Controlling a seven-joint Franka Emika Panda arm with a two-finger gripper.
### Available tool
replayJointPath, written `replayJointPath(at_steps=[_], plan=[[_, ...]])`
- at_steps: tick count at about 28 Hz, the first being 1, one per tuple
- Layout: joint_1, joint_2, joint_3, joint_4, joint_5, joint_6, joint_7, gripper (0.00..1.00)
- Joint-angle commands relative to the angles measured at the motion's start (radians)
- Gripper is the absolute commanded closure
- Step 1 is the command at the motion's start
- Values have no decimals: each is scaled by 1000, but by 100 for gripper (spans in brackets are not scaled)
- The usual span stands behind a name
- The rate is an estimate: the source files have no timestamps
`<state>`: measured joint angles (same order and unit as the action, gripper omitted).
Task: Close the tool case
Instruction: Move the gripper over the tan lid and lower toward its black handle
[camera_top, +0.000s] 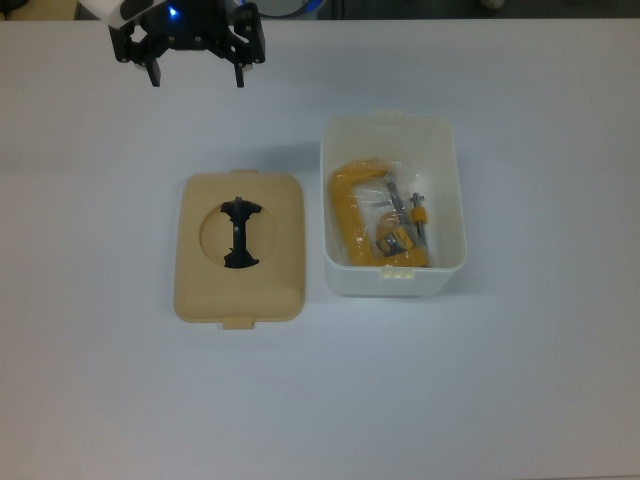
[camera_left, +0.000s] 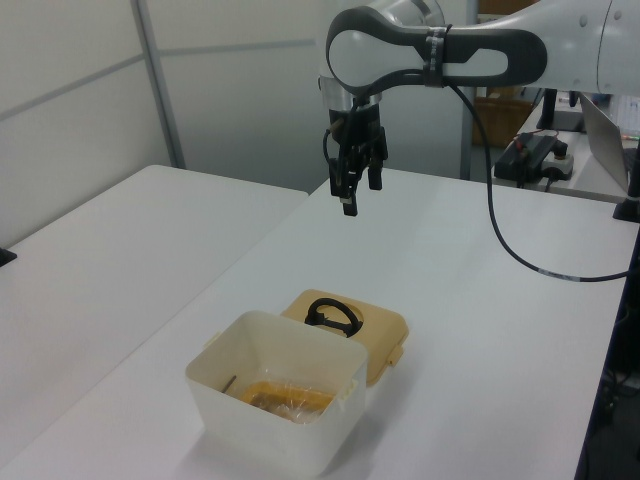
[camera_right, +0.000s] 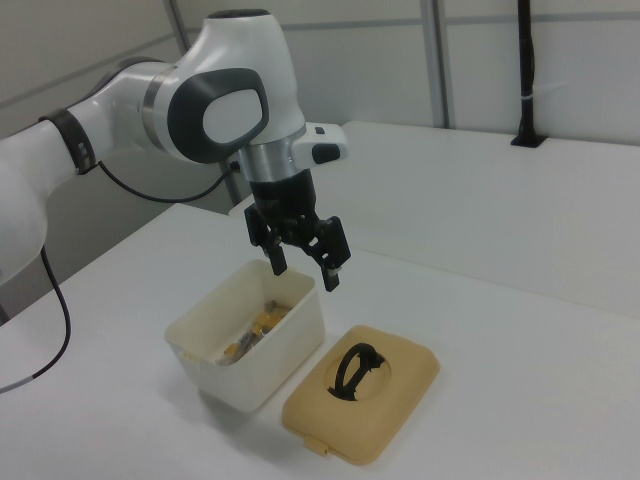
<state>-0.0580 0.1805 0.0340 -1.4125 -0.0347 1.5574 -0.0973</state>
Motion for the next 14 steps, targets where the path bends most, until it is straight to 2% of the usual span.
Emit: replayJointPath(at_steps=[1,14], plan=[[3,-15,1,-9,12,22,15,0],[3,5,1,-37,30,92,16,0]])
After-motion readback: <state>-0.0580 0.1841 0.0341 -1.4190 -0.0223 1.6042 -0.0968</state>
